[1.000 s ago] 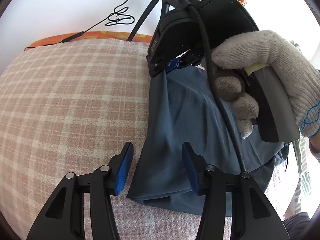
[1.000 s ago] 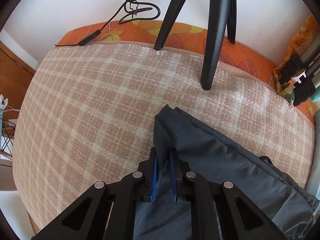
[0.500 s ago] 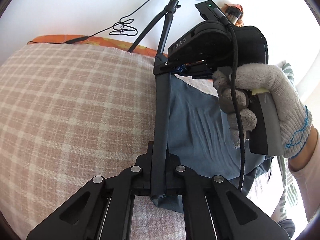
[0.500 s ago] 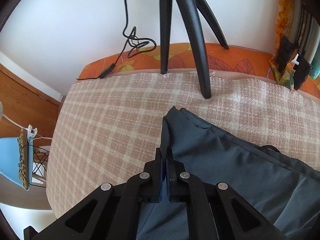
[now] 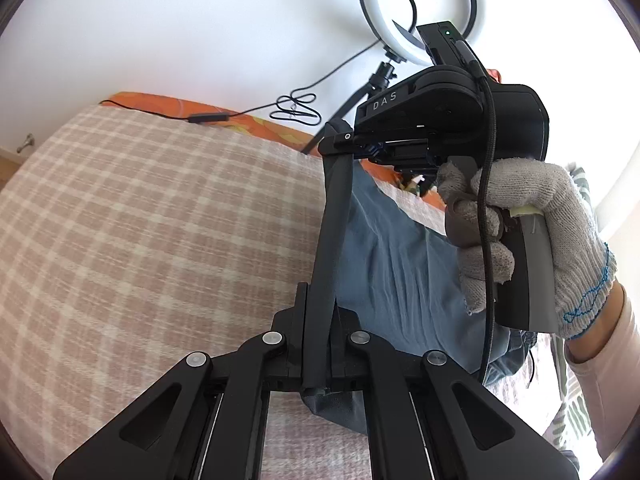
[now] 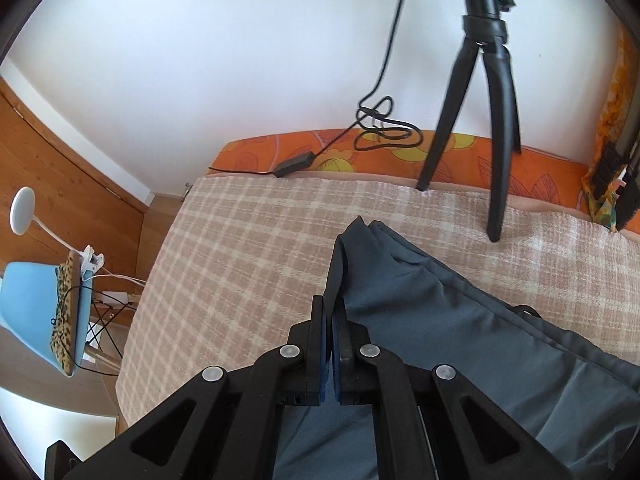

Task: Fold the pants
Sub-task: 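Lift the folded edge with both grippers and fold it over the pants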

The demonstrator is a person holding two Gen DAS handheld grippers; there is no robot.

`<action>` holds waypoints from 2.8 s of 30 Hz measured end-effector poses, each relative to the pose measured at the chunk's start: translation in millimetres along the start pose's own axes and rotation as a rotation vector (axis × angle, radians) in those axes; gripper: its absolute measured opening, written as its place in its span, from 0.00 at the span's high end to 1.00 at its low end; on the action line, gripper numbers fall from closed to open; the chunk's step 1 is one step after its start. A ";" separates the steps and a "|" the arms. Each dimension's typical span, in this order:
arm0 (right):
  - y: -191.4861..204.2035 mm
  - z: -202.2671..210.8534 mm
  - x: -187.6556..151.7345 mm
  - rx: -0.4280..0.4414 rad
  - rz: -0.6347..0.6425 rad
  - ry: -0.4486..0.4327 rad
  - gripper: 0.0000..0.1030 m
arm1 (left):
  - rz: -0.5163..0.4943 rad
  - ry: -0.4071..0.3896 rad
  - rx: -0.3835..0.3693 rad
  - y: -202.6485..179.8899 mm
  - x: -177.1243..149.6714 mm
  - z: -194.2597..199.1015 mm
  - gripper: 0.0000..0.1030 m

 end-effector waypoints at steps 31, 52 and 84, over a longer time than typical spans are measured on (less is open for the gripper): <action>27.5 68.7 2.5 0.071 0.110 -0.104 1.00 | -0.212 -0.043 0.022 -58.6 1.5 34.0 0.96; -174.4 131.9 -48.9 -0.055 -0.012 -0.154 1.00 | -0.355 0.129 -0.182 -207.7 -61.0 -77.4 0.96; -325.0 93.2 -112.6 -0.180 -0.171 -0.049 1.00 | -0.407 0.330 -0.256 -282.9 -141.7 -173.3 0.96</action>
Point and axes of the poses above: each gripper's, at about its wrist camera, not at the fingertips, and z roughly against the way its jaws point, y to its left, x to its top, the point moved 8 cm from there along -z, roughly the way its jaws point, and after that the axes turned 11 degrees about -x, right-handed, at the moved point
